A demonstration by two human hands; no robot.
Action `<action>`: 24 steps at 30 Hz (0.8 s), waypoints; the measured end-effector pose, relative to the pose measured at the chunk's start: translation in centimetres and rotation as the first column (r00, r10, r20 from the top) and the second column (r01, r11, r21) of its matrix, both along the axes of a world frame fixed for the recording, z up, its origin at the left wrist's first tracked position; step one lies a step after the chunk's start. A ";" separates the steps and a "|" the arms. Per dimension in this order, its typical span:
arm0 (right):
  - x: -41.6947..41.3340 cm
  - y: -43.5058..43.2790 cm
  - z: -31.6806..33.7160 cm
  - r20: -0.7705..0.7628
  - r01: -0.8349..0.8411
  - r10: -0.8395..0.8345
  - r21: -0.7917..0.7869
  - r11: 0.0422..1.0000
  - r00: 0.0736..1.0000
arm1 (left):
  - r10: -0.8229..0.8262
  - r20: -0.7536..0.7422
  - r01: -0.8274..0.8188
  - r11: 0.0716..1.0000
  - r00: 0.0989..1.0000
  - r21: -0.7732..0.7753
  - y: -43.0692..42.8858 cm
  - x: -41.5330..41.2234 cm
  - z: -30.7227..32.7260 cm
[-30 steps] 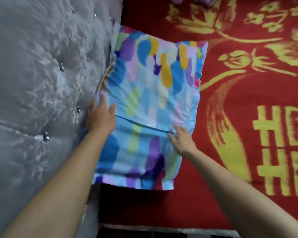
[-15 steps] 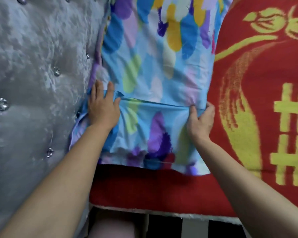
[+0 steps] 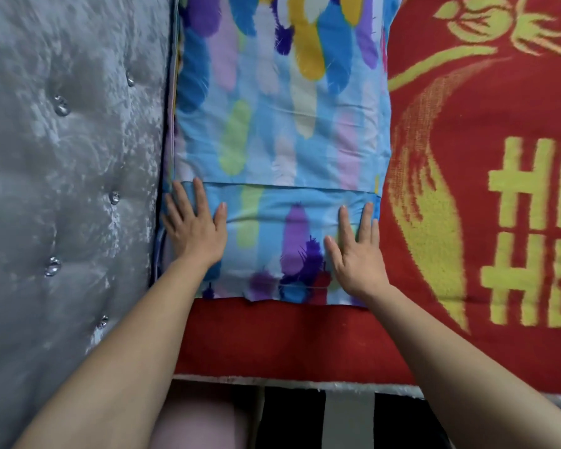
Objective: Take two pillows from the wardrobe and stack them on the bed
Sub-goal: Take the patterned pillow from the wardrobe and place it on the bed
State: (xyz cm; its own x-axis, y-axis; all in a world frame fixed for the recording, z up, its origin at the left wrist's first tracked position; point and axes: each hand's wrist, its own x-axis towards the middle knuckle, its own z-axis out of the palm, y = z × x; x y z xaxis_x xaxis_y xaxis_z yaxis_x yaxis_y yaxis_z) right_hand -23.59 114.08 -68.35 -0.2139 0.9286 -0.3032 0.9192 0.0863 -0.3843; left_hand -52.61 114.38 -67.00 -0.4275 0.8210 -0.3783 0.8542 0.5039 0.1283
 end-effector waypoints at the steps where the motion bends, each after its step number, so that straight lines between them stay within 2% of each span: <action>1: 0.0 0.3 0.0 0.031 0.004 -0.003 -0.040 0.999 1.000 | -0.013 -0.010 0.013 1.000 1.000 0.019 -0.8 0.4 -0.1; 4: 0.1 0.7 1.0 0.039 0.009 -0.004 -0.121 0.993 0.999 | -0.044 -0.028 0.045 0.999 0.999 0.023 -3.0 1.4 -0.2; 10: 0.8 -1.5 1.8 0.025 -0.001 0.005 -0.151 0.988 1.000 | -0.025 -0.027 0.025 1.000 0.999 -0.012 -6.0 3.8 0.5; 14: 2.2 -2.9 2.1 0.052 -0.106 0.115 -0.155 0.982 0.992 | 0.020 0.044 -0.018 0.999 0.999 -0.044 -9.2 6.6 1.2; 19: 6.8 -5.4 4.3 0.050 -0.241 0.251 -0.148 0.959 0.967 | 0.075 0.093 -0.067 0.994 0.993 -0.088 -16.8 13.6 3.4; 24: 14.8 -9.0 10.0 0.090 -0.346 0.357 -0.115 0.931 0.930 | 0.142 0.075 -0.134 0.986 0.987 -0.097 -23.3 23.4 9.3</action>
State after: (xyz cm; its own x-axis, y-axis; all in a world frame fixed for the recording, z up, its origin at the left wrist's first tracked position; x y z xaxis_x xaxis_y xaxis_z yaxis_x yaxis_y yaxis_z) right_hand -8.81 105.07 -58.38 -0.4823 0.7653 -0.4263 0.8729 0.3789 -0.3074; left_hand -29.20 91.11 -57.69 -0.4988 0.7166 -0.4876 0.7643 0.6289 0.1425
